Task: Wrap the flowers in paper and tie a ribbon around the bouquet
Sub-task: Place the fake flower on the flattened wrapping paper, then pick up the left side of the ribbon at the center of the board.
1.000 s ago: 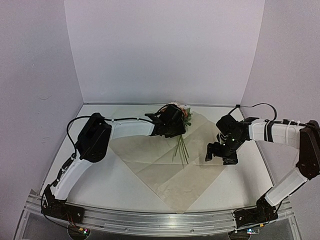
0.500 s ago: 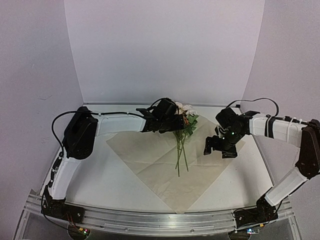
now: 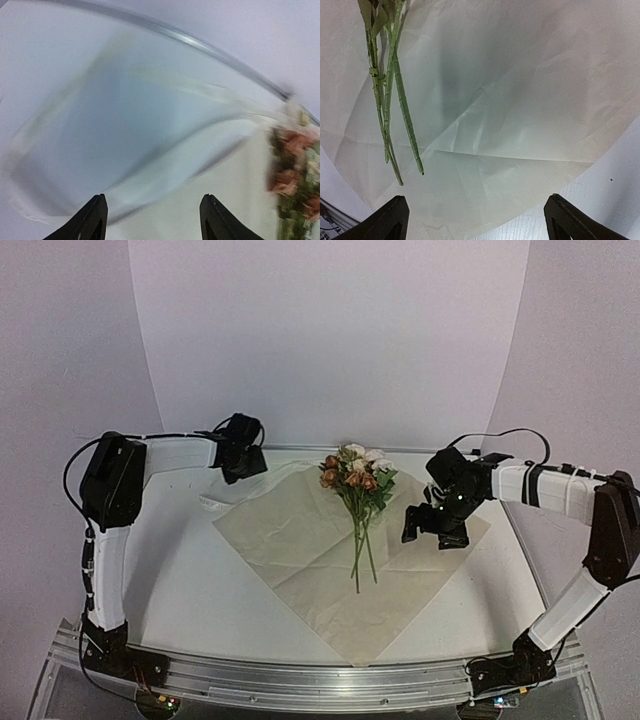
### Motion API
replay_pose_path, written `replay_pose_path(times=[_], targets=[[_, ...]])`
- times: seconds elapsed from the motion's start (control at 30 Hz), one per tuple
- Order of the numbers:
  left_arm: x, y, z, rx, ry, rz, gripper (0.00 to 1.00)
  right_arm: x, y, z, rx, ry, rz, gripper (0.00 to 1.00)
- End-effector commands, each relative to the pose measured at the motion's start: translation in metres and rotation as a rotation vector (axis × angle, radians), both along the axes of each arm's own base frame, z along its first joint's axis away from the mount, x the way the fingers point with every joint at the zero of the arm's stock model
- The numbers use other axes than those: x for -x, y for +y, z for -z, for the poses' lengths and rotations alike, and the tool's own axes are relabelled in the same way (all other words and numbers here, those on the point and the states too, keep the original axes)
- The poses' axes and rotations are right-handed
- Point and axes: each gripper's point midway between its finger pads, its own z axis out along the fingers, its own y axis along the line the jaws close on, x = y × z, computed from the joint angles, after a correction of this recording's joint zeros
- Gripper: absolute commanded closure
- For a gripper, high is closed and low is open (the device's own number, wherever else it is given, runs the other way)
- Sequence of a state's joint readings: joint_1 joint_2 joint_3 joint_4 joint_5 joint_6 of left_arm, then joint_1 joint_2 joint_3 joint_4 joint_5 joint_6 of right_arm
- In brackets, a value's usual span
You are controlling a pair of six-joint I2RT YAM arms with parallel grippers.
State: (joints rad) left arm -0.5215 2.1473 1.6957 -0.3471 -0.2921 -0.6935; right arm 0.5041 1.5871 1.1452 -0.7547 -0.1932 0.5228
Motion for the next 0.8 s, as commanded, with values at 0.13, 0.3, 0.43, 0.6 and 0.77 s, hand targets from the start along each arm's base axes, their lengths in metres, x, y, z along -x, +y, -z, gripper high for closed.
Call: replay_pose_path(times=[0.13, 0.3, 0.43, 0.6, 0.77], targets=[[0.034, 0.125, 0.027, 0.07, 0.139, -0.343, 0.34, -0.008, 0.007, -0.003, -0.019, 0.011, -0.01, 0.03], [0.032, 0.132, 0.045, 0.1, 0.187, -0.382, 0.33, -0.011, 0.01, 0.002, -0.022, 0.03, -0.008, 0.03], [0.023, 0.128, 0.051, 0.127, 0.194, -0.375, 0.34, -0.012, 0.013, 0.002, -0.033, 0.038, -0.004, 0.03], [0.021, 0.125, 0.06, 0.152, 0.214, -0.384, 0.49, -0.014, 0.016, 0.003, -0.041, 0.043, -0.002, 0.03], [0.026, 0.129, 0.073, 0.175, 0.245, -0.409, 0.64, -0.015, 0.017, 0.004, -0.041, 0.047, -0.001, 0.03]])
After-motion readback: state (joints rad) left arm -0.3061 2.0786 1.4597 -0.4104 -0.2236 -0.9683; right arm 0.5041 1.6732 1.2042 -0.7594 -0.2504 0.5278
